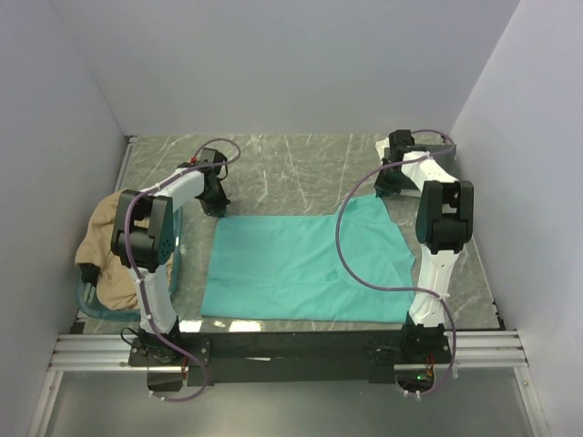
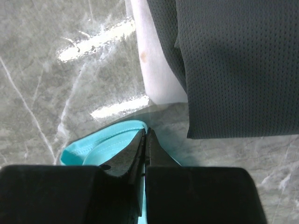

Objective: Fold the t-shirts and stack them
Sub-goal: Fold the tshirt

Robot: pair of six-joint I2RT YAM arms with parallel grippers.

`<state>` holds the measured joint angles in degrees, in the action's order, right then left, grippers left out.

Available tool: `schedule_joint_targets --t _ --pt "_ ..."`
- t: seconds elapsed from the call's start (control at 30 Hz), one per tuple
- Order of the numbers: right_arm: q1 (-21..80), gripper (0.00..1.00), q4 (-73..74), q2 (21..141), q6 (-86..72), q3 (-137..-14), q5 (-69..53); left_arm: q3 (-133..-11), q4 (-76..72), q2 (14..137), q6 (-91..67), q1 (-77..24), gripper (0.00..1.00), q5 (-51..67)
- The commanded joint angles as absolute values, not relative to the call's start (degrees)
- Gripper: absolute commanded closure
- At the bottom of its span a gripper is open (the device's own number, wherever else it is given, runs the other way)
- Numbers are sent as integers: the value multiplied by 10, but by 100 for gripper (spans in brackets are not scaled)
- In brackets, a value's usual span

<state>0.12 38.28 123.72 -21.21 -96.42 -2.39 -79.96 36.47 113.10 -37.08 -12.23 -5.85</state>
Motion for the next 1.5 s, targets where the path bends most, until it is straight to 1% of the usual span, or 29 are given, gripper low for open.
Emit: schedule_joint_targets --t 0.0,0.13,0.23,0.33,0.5,0.63,0.7,0.87,1.0,1.13,1.3,1.47 --pt "4 100 393 1193 -221 -983 -38 -839 355 1116 -362 -125 99 -52" --pt "3 100 401 1186 -218 -1007 -34 -887 364 1133 -350 -124 99 -46" --pt "4 100 420 1205 -213 -1049 -24 -937 377 1177 -345 -123 99 -29" --pt "3 100 453 1234 -209 -1121 -22 -979 377 1203 -345 -120 99 -17" --pt "-17 100 483 1271 -213 -1207 -23 -1048 376 1247 -342 -105 99 13" --pt "-19 100 492 1279 -221 -1248 -35 -1098 376 1266 -329 -99 99 28" --pt "-19 100 489 1267 -226 -1247 -45 -1105 366 1265 -319 -96 99 33" --pt "-18 100 464 1225 -232 -1190 -61 -1075 341 1233 -308 -86 99 39" --pt "-18 100 455 1173 -231 -1135 -73 -989 297 1167 -304 -83 99 41" --pt "-16 100 439 1111 -236 -1040 -73 -933 293 1127 -307 -83 99 44" --pt "-13 100 437 1026 -238 -955 -70 -866 280 1067 -314 -82 99 44" --pt "-10 100 440 957 -255 -854 -62 -831 286 1031 -323 -82 99 45"
